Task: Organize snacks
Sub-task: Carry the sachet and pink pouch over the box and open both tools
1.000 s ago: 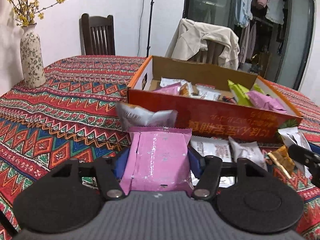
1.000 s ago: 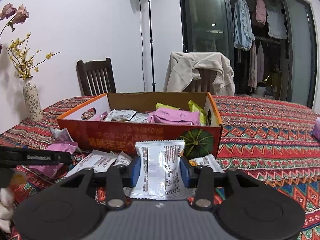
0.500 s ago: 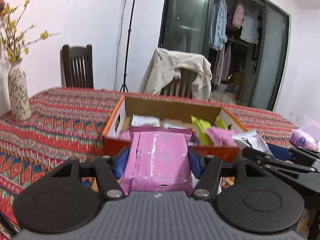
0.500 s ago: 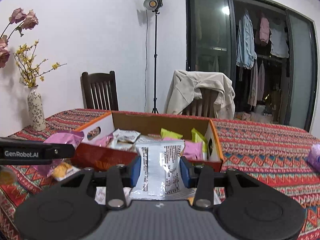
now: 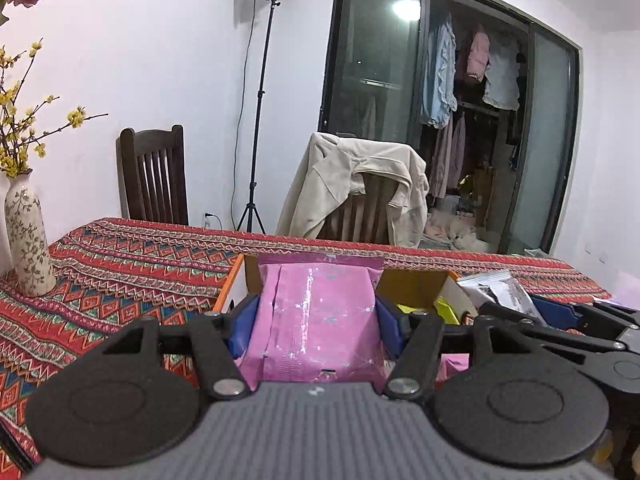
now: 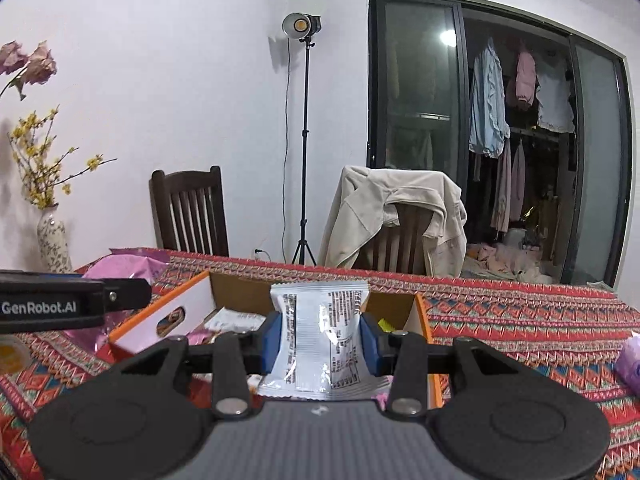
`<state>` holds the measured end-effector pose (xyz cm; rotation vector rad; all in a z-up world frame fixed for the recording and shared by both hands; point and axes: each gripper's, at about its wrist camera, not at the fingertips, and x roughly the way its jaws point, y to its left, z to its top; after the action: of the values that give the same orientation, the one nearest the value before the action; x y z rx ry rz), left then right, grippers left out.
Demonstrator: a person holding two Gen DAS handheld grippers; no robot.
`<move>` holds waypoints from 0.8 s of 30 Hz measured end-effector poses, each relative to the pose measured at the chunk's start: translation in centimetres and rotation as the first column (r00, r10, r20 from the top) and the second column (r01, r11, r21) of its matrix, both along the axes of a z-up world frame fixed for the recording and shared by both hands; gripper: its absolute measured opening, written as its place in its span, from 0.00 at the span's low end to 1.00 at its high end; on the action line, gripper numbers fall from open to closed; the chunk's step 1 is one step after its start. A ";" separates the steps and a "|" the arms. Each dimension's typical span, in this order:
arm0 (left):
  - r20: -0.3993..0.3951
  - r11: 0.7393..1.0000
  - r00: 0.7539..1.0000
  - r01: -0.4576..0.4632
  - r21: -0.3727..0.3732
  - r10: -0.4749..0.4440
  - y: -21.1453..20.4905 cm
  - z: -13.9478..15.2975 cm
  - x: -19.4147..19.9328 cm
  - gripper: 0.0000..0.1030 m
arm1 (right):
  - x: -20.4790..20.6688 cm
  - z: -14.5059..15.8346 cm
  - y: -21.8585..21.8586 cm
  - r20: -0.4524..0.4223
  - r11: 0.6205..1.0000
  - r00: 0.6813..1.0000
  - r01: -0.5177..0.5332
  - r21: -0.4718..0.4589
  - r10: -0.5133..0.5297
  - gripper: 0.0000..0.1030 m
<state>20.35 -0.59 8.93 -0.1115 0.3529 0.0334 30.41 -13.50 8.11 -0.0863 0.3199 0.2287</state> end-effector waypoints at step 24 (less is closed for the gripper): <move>-0.084 0.995 0.993 -0.088 -0.042 0.084 2.6 -5.8 9.5 0.61 | 7.2 -5.3 -1.0 -0.086 0.998 0.996 0.033 0.058 -0.028 0.40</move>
<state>29.82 2.02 3.13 -0.1706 0.4307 0.1158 37.65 -14.54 2.79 -0.0127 0.3986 0.2115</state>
